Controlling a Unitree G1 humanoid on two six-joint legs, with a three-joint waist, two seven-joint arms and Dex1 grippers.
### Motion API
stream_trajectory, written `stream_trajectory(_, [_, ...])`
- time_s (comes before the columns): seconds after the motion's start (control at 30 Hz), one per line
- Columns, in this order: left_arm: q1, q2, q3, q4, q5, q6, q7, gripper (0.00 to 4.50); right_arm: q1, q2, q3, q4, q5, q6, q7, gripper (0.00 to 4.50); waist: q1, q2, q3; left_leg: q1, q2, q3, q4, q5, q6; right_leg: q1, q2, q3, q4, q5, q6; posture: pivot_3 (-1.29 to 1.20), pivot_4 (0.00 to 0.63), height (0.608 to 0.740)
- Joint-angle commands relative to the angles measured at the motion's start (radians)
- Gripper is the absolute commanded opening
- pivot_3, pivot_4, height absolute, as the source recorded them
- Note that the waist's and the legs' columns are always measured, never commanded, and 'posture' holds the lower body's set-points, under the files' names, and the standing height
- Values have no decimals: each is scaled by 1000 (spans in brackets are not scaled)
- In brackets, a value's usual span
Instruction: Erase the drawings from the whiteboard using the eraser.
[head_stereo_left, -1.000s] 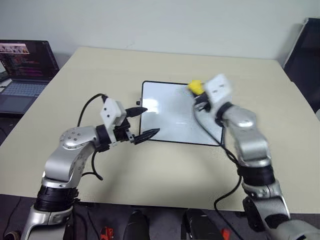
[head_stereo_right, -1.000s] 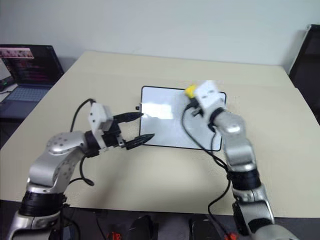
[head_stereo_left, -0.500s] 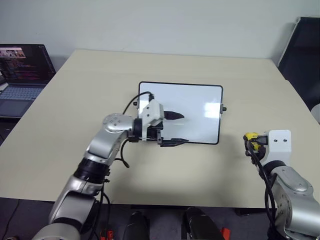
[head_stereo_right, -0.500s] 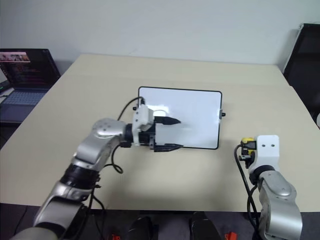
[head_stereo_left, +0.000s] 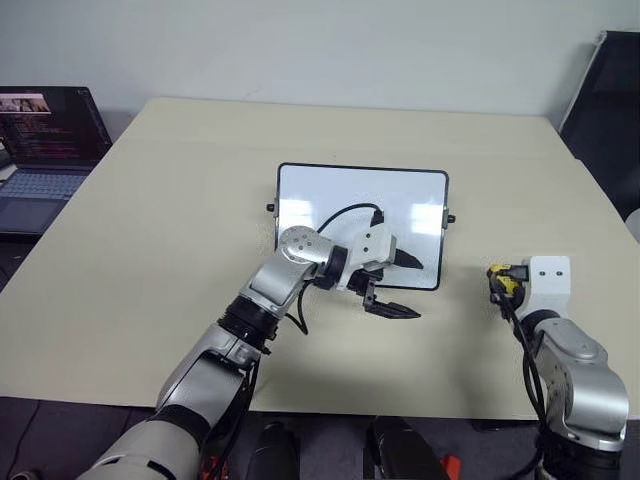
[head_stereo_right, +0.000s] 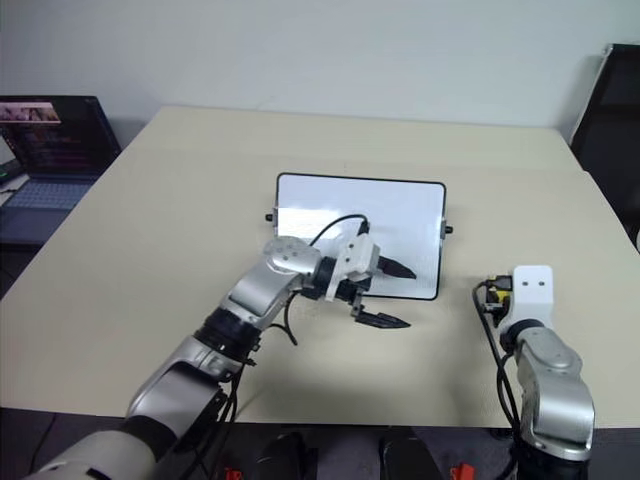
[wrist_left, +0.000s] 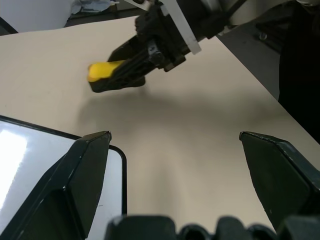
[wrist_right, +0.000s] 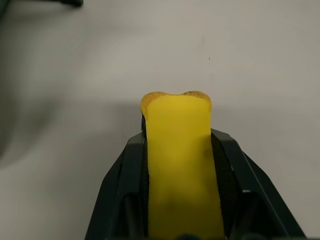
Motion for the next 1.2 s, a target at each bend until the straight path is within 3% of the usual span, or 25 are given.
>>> stream_trajectory(0.03, [-16,3,3,-39,6,-3,-21,4500,-16,-1,-28,26,50,-47,-4,1300,1,0,0,0,0,0,0,0,0,0,0,0,0,0,0,0,150,740])
stream_trajectory(0.1, [-9,9,0,-62,6,11,-28,4500,-19,-20,-20,71,54,-74,-6,1300,0,0,0,0,0,0,0,0,0,0,0,0,0,0,0,0,150,740])
stream_trajectory(0.17, [-6,10,2,-77,5,22,-26,4500,-26,-34,-21,108,62,-97,-7,2026,1,0,0,0,0,0,0,0,0,0,0,0,0,0,0,0,150,740])
stream_trajectory(0.23, [4,19,4,-97,2,32,-28,4500,-31,-42,-28,135,65,-127,-17,2278,1,1,0,0,0,0,0,0,0,0,0,0,0,0,0,0,150,740])
stream_trajectory(0.27, [14,28,4,-113,0,33,-33,4500,-32,-50,-30,149,70,-144,-17,2712,1,1,0,0,0,0,0,0,0,0,0,0,0,0,1,0,150,740])
stream_trajectory(0.3, [22,33,5,-124,-1,37,-33,4500,-34,-56,-31,161,75,-159,-16,2806,0,1,0,0,0,0,0,0,0,0,0,0,0,0,1,0,150,740])
stream_trajectory(0.47, [57,59,56,-151,-9,78,26,4500,-42,-88,-32,154,108,-189,-6,4471,0,2,0,0,0,0,0,0,0,0,0,0,0,0,1,0,150,740])
stream_trajectory(0.67, [188,96,255,-282,-23,106,274,4500,56,-86,-35,-45,131,-198,-24,4471,2,4,0,0,0,-1,-1,0,0,0,0,0,0,0,1,0,150,740])
stream_trajectory(0.8, [373,137,390,-497,-68,225,416,4500,198,-24,22,-188,132,-284,-43,4471,2,5,0,0,1,-1,-2,0,0,0,0,-1,1,-2,1,0,150,740])
stream_trajectory(1.0, [640,70,544,-747,-111,404,692,4500,355,119,61,-141,95,-645,-107,4471,5,5,0,0,1,-1,0,0,-1,1,-1,-1,0,-4,-4,0,150,740])
stream_trajectory(1.2, [789,44,597,-770,-16,316,873,4500,436,133,56,-20,142,-839,-60,4471,4,0,-2,4,-7,0,3,0,0,1,-9,0,0,-3,-3,0,150,740])
